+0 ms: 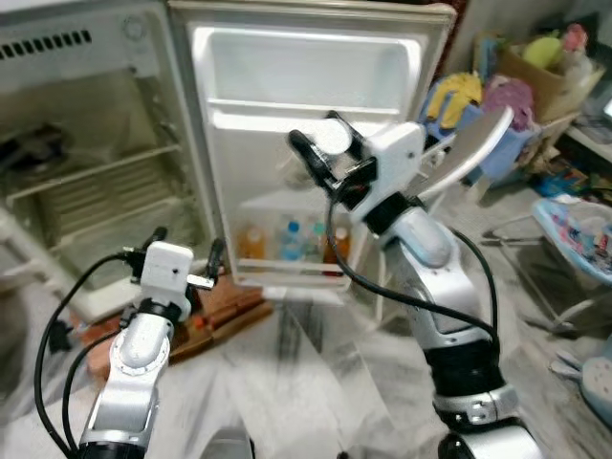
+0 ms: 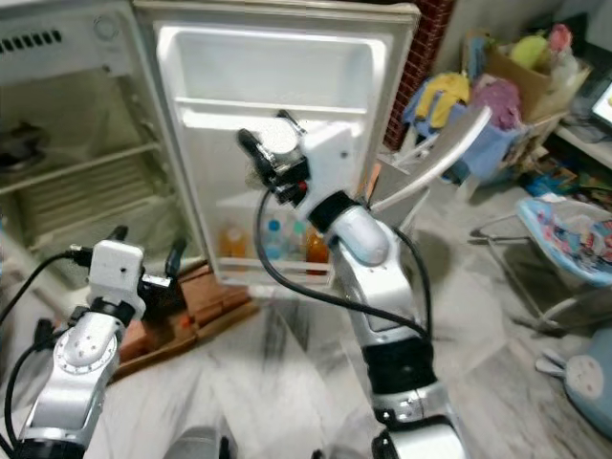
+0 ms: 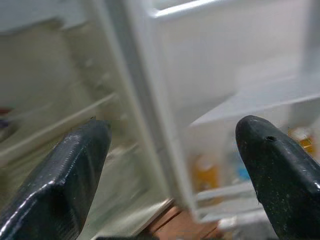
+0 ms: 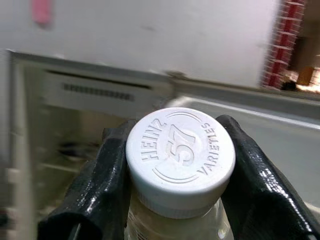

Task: Restocking fridge

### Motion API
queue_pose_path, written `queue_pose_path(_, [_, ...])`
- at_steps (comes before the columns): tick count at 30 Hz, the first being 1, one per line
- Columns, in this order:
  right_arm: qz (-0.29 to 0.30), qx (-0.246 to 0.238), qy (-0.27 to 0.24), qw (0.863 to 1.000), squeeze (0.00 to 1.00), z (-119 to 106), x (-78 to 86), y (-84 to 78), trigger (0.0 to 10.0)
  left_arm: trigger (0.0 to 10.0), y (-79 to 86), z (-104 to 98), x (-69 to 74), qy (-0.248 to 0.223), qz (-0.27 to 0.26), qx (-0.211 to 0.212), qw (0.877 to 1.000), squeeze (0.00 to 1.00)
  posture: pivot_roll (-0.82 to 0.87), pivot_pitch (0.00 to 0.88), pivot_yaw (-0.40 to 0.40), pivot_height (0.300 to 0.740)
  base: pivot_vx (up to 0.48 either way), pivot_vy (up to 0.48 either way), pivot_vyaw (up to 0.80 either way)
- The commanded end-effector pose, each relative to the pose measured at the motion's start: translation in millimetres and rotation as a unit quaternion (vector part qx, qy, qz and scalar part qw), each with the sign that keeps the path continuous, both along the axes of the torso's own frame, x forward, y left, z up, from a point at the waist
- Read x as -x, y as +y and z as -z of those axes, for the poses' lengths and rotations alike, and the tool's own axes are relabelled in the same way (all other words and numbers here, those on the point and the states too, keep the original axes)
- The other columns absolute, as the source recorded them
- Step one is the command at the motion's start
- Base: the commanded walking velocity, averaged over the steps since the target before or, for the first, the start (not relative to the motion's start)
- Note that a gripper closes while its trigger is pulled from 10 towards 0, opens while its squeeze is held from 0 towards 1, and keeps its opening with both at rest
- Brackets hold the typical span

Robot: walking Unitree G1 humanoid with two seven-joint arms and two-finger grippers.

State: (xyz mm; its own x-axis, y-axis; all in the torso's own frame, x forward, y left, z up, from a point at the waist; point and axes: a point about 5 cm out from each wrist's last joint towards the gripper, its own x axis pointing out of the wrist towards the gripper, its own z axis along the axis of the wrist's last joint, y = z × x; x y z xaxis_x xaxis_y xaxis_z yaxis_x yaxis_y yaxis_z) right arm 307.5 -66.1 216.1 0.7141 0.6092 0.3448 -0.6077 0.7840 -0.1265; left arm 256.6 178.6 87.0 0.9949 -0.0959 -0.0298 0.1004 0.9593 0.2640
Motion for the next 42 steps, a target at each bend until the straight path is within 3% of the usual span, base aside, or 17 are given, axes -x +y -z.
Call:
queue_pose_path(1, [0.026,-0.01,-0.03,0.999,0.0,-12.8,-4.6,-8.5,10.0,10.0,-2.3,1.4,0.8,0.006,-0.006,0.007,1.0,0.0,0.12,0.0,-0.034,0.74,0.0,0.0,0.56])
queue_pose_path(9, [0.059,-0.018,-0.042,0.997,0.0,-18.6,-12.4,-10.5,10.0,10.0,-4.2,0.0,0.4,0.002,0.002,0.005,1.0,0.0,0.12,0.0,-0.033,0.74,0.0,-0.43,0.56])
queue_pose_path(17, [0.131,-0.015,-0.061,0.989,0.0,-24.0,-22.9,-23.0,10.0,10.0,-5.3,0.2,0.0,0.0,0.005,0.0,1.0,0.0,0.11,0.0,-0.04,0.74,0.453,0.0,0.12])
queue_pose_path(27, [0.151,-0.016,-0.062,0.987,0.0,-21.6,-25.4,-26.5,10.0,10.0,-3.9,1.7,-0.6,0.007,-0.004,0.022,1.0,0.0,0.11,0.0,-0.036,0.74,0.46,0.0,0.0])
queue_pose_path(32, [0.164,-0.021,-0.07,0.984,0.0,-24.1,-26.0,-26.8,10.0,10.0,-5.7,0.4,-0.9,0.001,0.004,0.013,1.0,0.0,0.11,0.0,-0.033,0.74,0.406,0.256,0.0])
queue_pose_path(42, [0.206,-0.015,-0.078,0.975,0.0,-25.5,-32.4,-33.4,10.0,10.0,-6.0,-0.2,-1.0,-0.001,0.002,0.015,1.0,0.0,0.12,0.0,-0.03,0.74,0.0,0.0,0.0])
